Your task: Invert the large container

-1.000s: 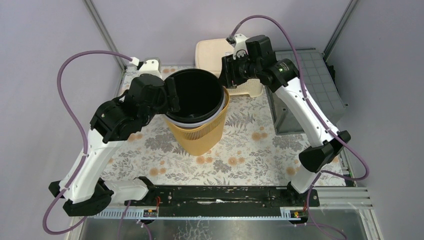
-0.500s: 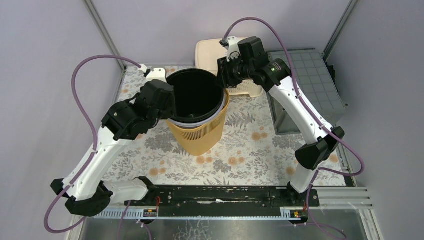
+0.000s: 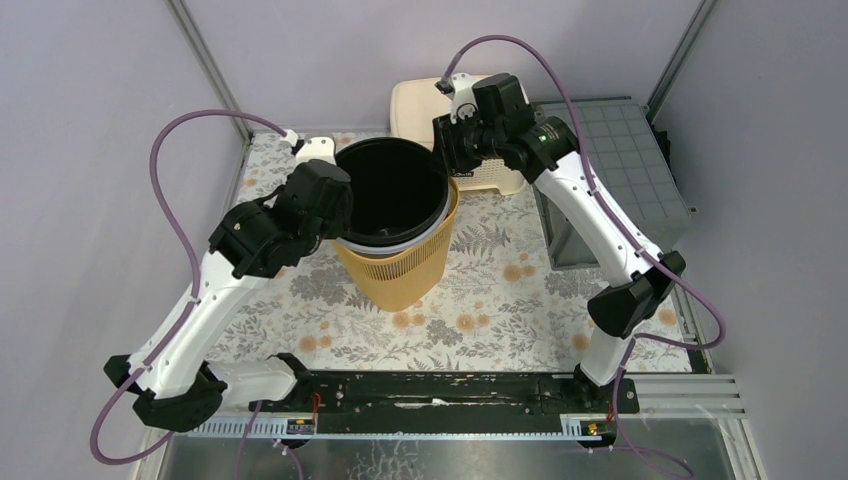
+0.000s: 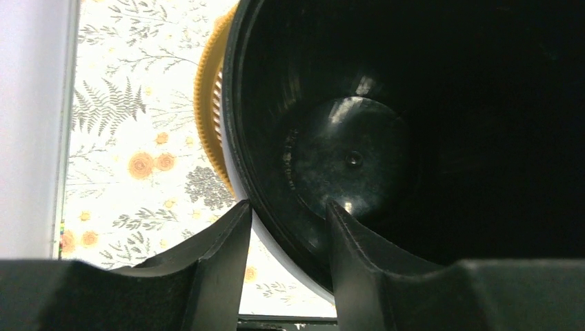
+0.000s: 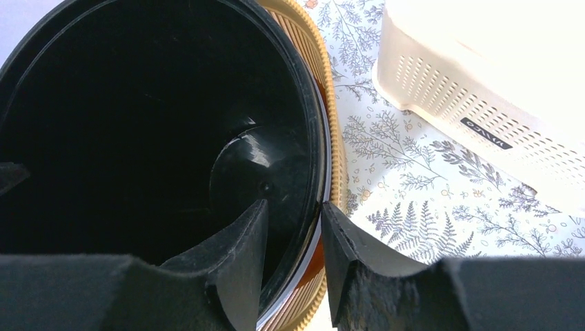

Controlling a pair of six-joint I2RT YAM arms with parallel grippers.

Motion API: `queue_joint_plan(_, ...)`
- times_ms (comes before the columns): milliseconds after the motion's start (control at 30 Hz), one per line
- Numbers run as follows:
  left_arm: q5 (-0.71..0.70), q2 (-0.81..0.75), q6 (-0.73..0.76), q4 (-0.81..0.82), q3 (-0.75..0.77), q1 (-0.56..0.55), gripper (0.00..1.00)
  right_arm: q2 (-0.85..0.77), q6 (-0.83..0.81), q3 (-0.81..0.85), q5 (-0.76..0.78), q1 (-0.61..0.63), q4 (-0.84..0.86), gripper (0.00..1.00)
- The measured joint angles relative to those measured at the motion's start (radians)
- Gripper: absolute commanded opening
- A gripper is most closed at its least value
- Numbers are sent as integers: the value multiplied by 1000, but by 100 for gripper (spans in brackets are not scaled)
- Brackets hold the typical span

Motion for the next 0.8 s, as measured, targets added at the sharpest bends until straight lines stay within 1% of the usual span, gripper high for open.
queue_joint_plan(100,-16,2,0,4,-8,0,43,12,-2,6,2,3,0,41)
queue_joint_plan(133,-21,2,0,6,-10,1,41,15,-3,7,5,4,0,40)
queue_joint_plan(167,-26,2,0,7,-10,1,37,18,-3,9,8,4,-1,38)
queue_joint_plan(233,-34,3,-3,10,-13,1,29,26,-3,12,11,5,-5,30)
queue_joint_plan(300,-48,3,-5,14,-14,2,23,29,-4,12,20,5,-12,28)
queue_joint_plan(333,-52,3,-8,16,-14,3,21,29,-2,12,22,5,-13,28)
queue_joint_plan(533,-74,11,-15,31,-13,10,20,29,1,26,35,6,-33,26)
queue_joint_plan(800,-50,28,19,32,44,12,19,27,12,53,53,5,-66,22)
